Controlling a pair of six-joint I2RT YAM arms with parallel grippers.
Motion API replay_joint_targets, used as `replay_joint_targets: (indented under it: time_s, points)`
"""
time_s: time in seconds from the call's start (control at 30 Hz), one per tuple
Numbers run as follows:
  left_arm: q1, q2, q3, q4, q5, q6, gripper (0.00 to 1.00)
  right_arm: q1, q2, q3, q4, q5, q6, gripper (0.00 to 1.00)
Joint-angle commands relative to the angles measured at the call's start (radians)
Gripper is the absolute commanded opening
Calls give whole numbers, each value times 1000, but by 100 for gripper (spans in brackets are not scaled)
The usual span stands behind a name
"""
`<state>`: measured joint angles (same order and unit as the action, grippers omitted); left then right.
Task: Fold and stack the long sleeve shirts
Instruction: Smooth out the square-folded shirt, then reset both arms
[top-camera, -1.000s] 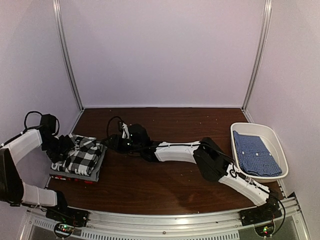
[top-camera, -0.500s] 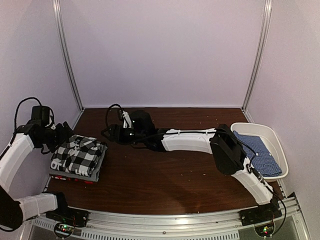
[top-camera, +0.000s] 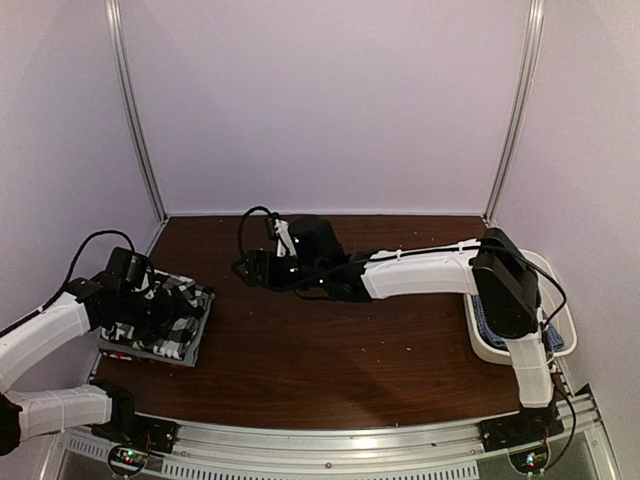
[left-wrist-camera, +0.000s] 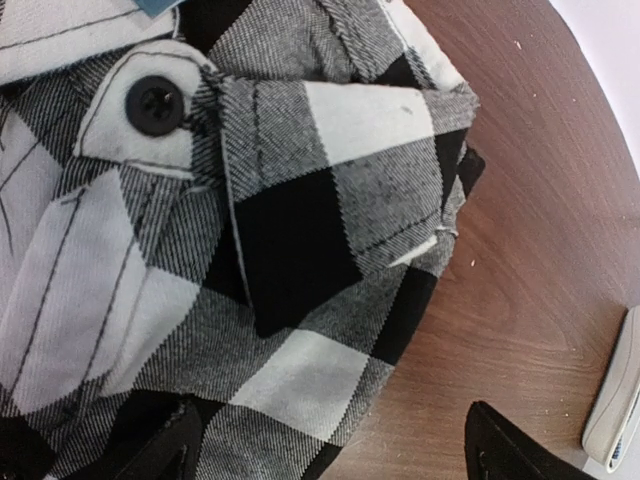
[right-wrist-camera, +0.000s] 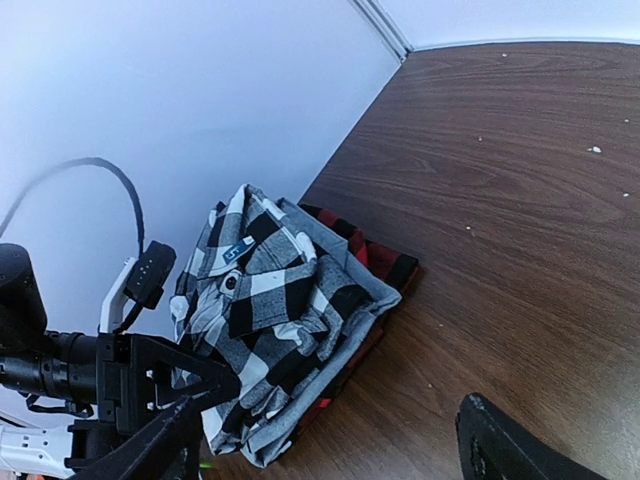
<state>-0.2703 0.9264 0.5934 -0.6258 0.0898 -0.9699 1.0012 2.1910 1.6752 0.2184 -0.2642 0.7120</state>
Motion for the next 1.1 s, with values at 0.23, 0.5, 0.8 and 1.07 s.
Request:
replay_joint_targets:
  time_s: [0.23,0.5,0.8,1.07]
  points:
    - [-123,75,145,114,16,48,96,-12,-292,-244,-78,172,-97,96]
    - [-375,300,372,257,-68,157,98,-17,-547,-409,-196,328,-132,100]
    - [-484,423,535,386,-75,333,98,-23,-849,-605,-287,515,-112,100]
    - [-514,434,537,475,-74,424,98,-23,-1058,-729,-354,639,-94,100]
